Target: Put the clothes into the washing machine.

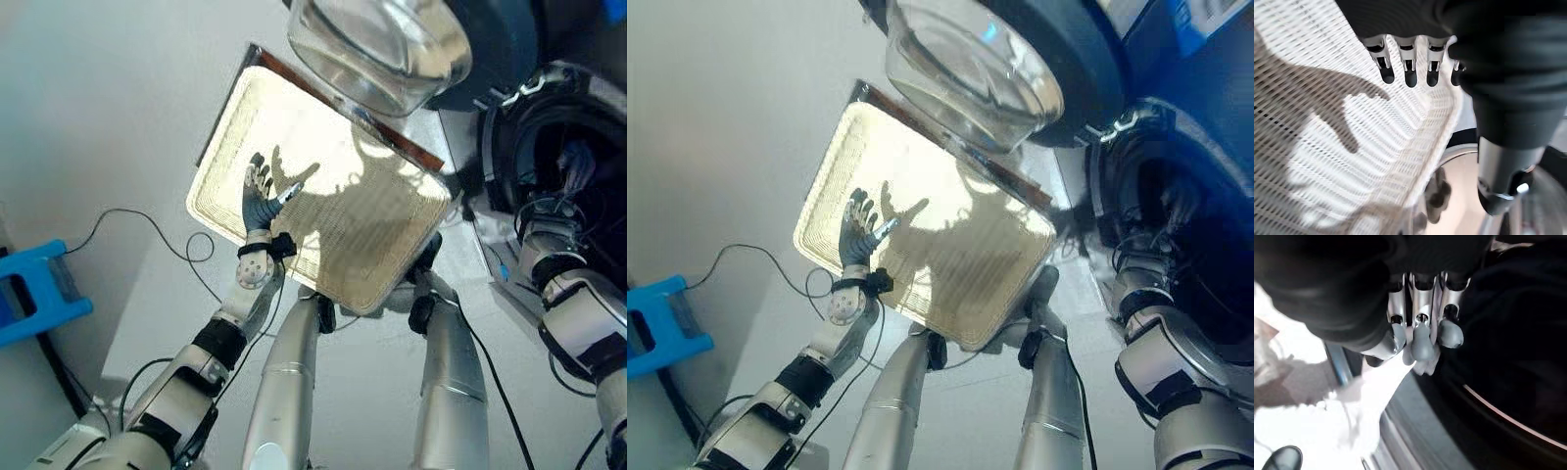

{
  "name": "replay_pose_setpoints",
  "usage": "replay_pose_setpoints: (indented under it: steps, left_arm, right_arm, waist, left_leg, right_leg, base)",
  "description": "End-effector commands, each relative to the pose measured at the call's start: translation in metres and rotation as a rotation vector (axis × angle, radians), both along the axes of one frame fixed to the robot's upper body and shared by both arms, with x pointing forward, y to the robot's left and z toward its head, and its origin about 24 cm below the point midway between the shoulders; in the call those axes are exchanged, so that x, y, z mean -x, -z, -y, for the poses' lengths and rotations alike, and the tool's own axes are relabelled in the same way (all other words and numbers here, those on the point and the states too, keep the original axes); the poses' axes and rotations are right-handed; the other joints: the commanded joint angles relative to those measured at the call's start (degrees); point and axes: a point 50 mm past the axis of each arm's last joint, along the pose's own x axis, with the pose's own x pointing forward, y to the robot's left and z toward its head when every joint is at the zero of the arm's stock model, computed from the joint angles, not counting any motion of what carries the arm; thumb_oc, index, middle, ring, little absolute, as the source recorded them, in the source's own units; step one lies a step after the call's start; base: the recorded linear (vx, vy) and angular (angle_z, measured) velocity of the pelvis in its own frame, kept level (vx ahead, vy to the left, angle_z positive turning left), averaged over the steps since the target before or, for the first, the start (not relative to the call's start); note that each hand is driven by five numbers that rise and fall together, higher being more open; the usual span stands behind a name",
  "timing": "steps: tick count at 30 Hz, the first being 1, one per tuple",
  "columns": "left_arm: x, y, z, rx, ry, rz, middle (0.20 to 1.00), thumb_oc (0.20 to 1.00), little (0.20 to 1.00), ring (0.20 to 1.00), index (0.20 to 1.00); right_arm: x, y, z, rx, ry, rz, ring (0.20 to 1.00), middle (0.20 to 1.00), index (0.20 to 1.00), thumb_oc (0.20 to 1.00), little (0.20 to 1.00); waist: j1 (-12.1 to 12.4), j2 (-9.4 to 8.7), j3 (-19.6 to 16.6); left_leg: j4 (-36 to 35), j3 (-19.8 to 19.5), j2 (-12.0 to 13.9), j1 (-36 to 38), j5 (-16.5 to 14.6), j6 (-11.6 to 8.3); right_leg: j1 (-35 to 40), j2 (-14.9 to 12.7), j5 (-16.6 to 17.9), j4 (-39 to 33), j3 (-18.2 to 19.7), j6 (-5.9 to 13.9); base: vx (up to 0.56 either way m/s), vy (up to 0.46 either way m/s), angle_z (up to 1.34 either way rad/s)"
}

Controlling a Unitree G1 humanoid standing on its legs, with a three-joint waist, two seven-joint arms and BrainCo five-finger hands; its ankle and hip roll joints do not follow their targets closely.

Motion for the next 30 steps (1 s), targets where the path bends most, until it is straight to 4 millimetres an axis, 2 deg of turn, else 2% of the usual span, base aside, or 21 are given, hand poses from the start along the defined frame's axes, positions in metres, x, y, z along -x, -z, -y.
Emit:
replay_pose_setpoints:
  steps: [1, 2, 5, 7, 8, 9, 10, 11, 12, 13, 14, 17, 18, 19, 20, 22, 24, 25, 26, 27, 30]
  left_arm:
    - [0.004, -0.007, -0.001, 0.072, 0.005, 0.06, 1.0, 1.0, 1.0, 1.0, 1.0]
    - [0.004, -0.006, -0.003, 0.07, 0.001, 0.056, 1.0, 1.0, 1.0, 1.0, 1.0]
    - [0.003, -0.005, -0.007, 0.073, -0.006, 0.047, 1.0, 1.0, 1.0, 1.0, 1.0]
    - [0.003, -0.005, -0.007, 0.073, -0.006, 0.047, 1.0, 1.0, 1.0, 1.0, 1.0]
    - [0.003, -0.001, -0.012, 0.071, -0.015, 0.032, 1.0, 1.0, 1.0, 1.0, 1.0]
    - [0.003, 0.0, -0.013, 0.071, -0.018, 0.028, 1.0, 1.0, 1.0, 1.0, 1.0]
    - [0.003, 0.002, -0.015, 0.075, -0.026, 0.021, 1.0, 1.0, 1.0, 1.0, 1.0]
    - [0.003, 0.002, -0.016, 0.076, -0.029, 0.02, 1.0, 1.0, 1.0, 1.0, 1.0]
    - [0.001, -0.004, -0.018, 0.081, -0.037, 0.033, 1.0, 1.0, 1.0, 1.0, 1.0]
    - [0.002, 0.001, -0.018, 0.08, -0.037, 0.017, 1.0, 1.0, 1.0, 1.0, 1.0]
    - [0.0, -0.003, -0.023, 0.093, -0.05, 0.022, 1.0, 1.0, 1.0, 1.0, 1.0]
    - [-0.001, -0.002, -0.026, 0.099, -0.059, 0.009, 1.0, 1.0, 1.0, 1.0, 1.0]
    - [-0.001, -0.002, -0.026, 0.098, -0.059, 0.008, 1.0, 1.0, 1.0, 1.0, 1.0]
    - [-0.003, -0.003, -0.025, 0.103, -0.064, 0.002, 1.0, 1.0, 1.0, 1.0, 1.0]
    - [-0.003, -0.003, -0.025, 0.103, -0.064, 0.0, 1.0, 1.0, 1.0, 1.0, 1.0]
    - [-0.005, -0.003, -0.022, 0.109, -0.071, -0.015, 1.0, 1.0, 1.0, 1.0, 1.0]
    - [-0.005, -0.002, -0.021, 0.112, -0.072, -0.019, 1.0, 1.0, 1.0, 1.0, 1.0]
    - [-0.005, -0.002, -0.018, 0.112, -0.072, -0.023, 1.0, 1.0, 1.0, 1.0, 1.0]
    - [-0.005, -0.002, -0.018, 0.113, -0.073, -0.024, 1.0, 1.0, 1.0, 1.0, 1.0]
    - [-0.005, -0.001, -0.015, 0.114, -0.073, -0.028, 1.0, 1.0, 1.0, 1.0, 1.0]
    - [-0.006, 0.0, -0.013, 0.11, -0.071, -0.037, 1.0, 1.0, 1.0, 1.0, 1.0]
  right_arm:
    - [0.015, -0.012, 0.028, -0.041, 0.122, 0.098, 0.2, 0.2, 0.2, 0.2, 0.2]
    - [0.018, -0.006, 0.03, -0.157, 0.151, 0.184, 0.2, 0.2, 0.2, 0.2, 0.2]
    - [0.02, 0.0, 0.031, -0.334, 0.186, 0.349, 0.2, 0.2, 0.2, 0.2, 0.2]
    - [0.02, 0.0, 0.031, -0.334, 0.186, 0.349, 0.2, 0.2, 0.2, 0.2, 0.2]
    - [0.023, 0.01, 0.03, -0.572, 0.239, 0.545, 0.2, 0.2, 0.2, 0.2, 0.2]
    - [0.024, 0.013, 0.03, -0.636, 0.252, 0.588, 0.2, 0.2, 0.2, 0.2, 0.2]
    - [0.023, 0.016, 0.026, -0.832, 0.283, 0.737, 0.2, 0.2, 0.2, 0.2, 0.2]
    - [0.022, 0.017, 0.025, -0.899, 0.294, 0.787, 0.2, 0.2, 0.2, 0.2, 0.2]
    - [0.018, 0.013, 0.022, -1.025, 0.3, 0.886, 0.2, 0.2, 0.2, 0.2, 0.2]
    - [0.021, 0.018, 0.022, -1.044, 0.315, 0.896, 0.2, 0.2, 0.2, 0.2, 0.2]
    - [0.016, 0.016, 0.015, -1.329, 0.33, 1.108, 0.2, 0.2, 0.2, 0.2, 0.2]
    - [0.016, 0.021, 0.008, -1.672, 0.327, 1.373, 0.2, 0.2, 0.2, 0.2, 0.2]
    - [0.016, 0.022, 0.008, -1.684, 0.325, 1.382, 0.2, 0.2, 0.2, 0.2, 0.2]
    - [0.016, 0.022, 0.005, -1.825, 0.309, 1.536, 0.2, 0.2, 0.2, 0.2, 0.2]
    - [0.016, 0.022, 0.005, -1.857, 0.306, 1.574, 0.2, 0.2, 0.2, 0.2, 0.2]
    - [0.016, 0.019, 0.003, -2.07, 0.285, 1.839, 0.2, 0.2, 0.2, 0.2, 0.2]
    - [0.015, 0.016, 0.0, -2.135, 0.258, 1.92, 0.2, 0.2, 0.2, 0.2, 0.2]
    - [0.016, 0.012, -0.001, -2.196, 0.232, 2.082, 0.2, 0.2, 0.2, 0.2, 0.2]
    - [0.016, 0.011, -0.003, -2.207, 0.221, 2.101, 0.2, 0.2, 0.2, 0.2, 0.2]
    - [0.015, 0.006, -0.005, 2.206, -0.185, -2.167, 0.2, 0.2, 0.2, 0.2, 0.2]
    - [0.015, 0.0, -0.007, 2.044, -0.145, -2.107, 0.2, 0.2, 0.2, 0.2, 0.2]
  waist:
    - [-0.5, 2.8, -1.0]
    - [-0.7, 2.44, -1.0]
    - [-1.0, 1.95, -1.0]
    - [-1.0, 1.95, -1.0]
    - [-1.7, 1.33, -1.0]
    - [-1.8, 1.2, -1.0]
    - [-2.1, 1.0, -1.0]
    - [-2.2, 0.9, -1.0]
    - [-2.4, 0.71, -1.0]
    - [-2.4, 0.69, -1.0]
    - [-3.0, 0.42, -1.0]
    - [-3.7, 0.12, -1.0]
    - [-3.7, 0.07, -1.0]
    - [-4.1, 0.03, -1.0]
    - [-4.1, 0.0, -1.0]
    - [-4.5, -0.01, -1.0]
    - [-4.5, 0.06, -1.0]
    - [-4.6, 0.12, -1.0]
    - [-4.7, 0.13, -1.0]
    - [-4.7, 0.2, -1.0]
    - [-4.7, 0.46, -1.0]
  left_leg:
    - [3.9, 2.4, 0.6, -0.6, -7.0, -4.81]
    - [3.7, 2.5, 0.8, 0.2, -7.2, -4.77]
    - [3.7, 2.7, 1.0, 1.7, -7.5, -4.7]
    - [3.7, 2.7, 1.0, 1.7, -7.5, -4.7]
    - [4.0, 2.8, 1.3, 3.1, -8.1, -4.59]
    - [4.0, 2.8, 1.3, 3.5, -8.2, -4.57]
    - [4.0, 2.9, 1.4, 4.2, -8.5, -4.52]
    - [4.0, 3.0, 1.4, 4.4, -8.7, -4.53]
    - [3.7, 3.5, 1.4, 3.2, -7.4, -3.99]
    - [4.0, 3.1, 1.4, 4.8, -8.8, -4.48]
    - [3.7, 3.7, 1.4, 4.3, -7.9, -3.94]
    - [3.8, 4.1, 1.2, 5.7, -8.4, -3.88]
    - [3.8, 4.1, 1.2, 5.8, -8.4, -3.88]
    - [3.8, 4.2, 1.1, 6.3, -8.7, -3.82]
    - [3.8, 4.2, 1.1, 6.4, -8.7, -3.8]
    - [3.6, 4.4, 0.7, 7.1, -9.0, -3.72]
    - [3.5, 4.3, 0.5, 7.3, -9.0, -3.67]
    - [3.4, 4.3, 0.3, 7.5, -9.1, -3.61]
    - [3.3, 4.3, 0.2, 7.5, -9.1, -3.61]
    - [3.2, 4.4, 0.0, 7.8, -9.2, -3.62]
    - [3.1, 4.4, -0.4, 8.2, -9.3, -3.54]
  right_leg:
    - [-2.0, -0.9, -0.6, 3.4, -3.5, 6.8]
    - [-1.1, -0.7, -0.8, 3.4, -3.5, 6.75]
    - [0.3, -0.5, -1.2, 3.4, -3.5, 6.76]
    - [0.3, -0.5, -1.2, 3.4, -3.5, 6.76]
    - [1.6, -0.1, -1.7, 3.7, -3.3, 6.65]
    - [2.0, 0.0, -1.8, 3.7, -3.3, 6.64]
    - [2.6, 0.3, -2.2, 3.9, -3.2, 6.6]
    - [2.8, 0.3, -2.3, 3.9, -3.1, 6.59]
    - [1.8, 0.4, -1.1, 3.2, -3.7, 5.72]
    - [3.1, 0.6, -2.4, 3.8, -3.0, 6.46]
    - [2.6, 0.9, -1.6, 3.4, -3.2, 5.57]
    - [3.7, 1.6, -2.2, 3.5, -2.5, 5.34]
    - [3.8, 1.7, -2.2, 3.5, -2.5, 5.33]
    - [4.3, 2.1, -2.5, 3.6, -2.2, 5.27]
    - [4.4, 2.1, -2.6, 3.6, -2.1, 5.27]
    - [5.1, 2.6, -2.7, 3.4, -1.8, 5.29]
    - [5.3, 2.7, -2.7, 3.2, -1.7, 5.31]
    - [5.5, 2.8, -2.7, 3.0, -1.6, 5.31]
    - [5.6, 2.9, -2.7, 2.9, -1.5, 5.31]
    - [6.0, 3.0, -2.7, 2.5, -1.5, 5.3]
    - [6.5, 3.2, -2.8, 2.4, -1.5, 5.26]
  base:
    - [0.0, 0.0, 0.0]
    - [0.0, 0.0, 0.0]
    - [0.0, 0.0, 0.0]
    - [0.01, 0.018, 0.01]
    - [0.03, 0.043, 0.02]
    - [0.04, 0.068, -0.03]
    - [0.03, 0.041, -0.08]
    - [-0.03, 0.048, -0.1]
    - [0.01, 0.028, -0.08]
    - [-0.02, 0.064, -0.06]
    - [0.04, 0.065, -0.06]
    - [0.02, 0.061, -0.07]
    - [0.03, 0.043, -0.22]
    - [0.03, 0.03, -0.24]
    - [0.04, 0.04, -0.23]
    - [0.03, 0.02, -0.05]
    - [0.02, 0.009, -0.07]
    - [0.02, 0.006, -0.09]
    - [0.02, 0.004, -0.07]
    - [0.01, 0.003, -0.06]
    - [0.01, 0.004, -0.03]
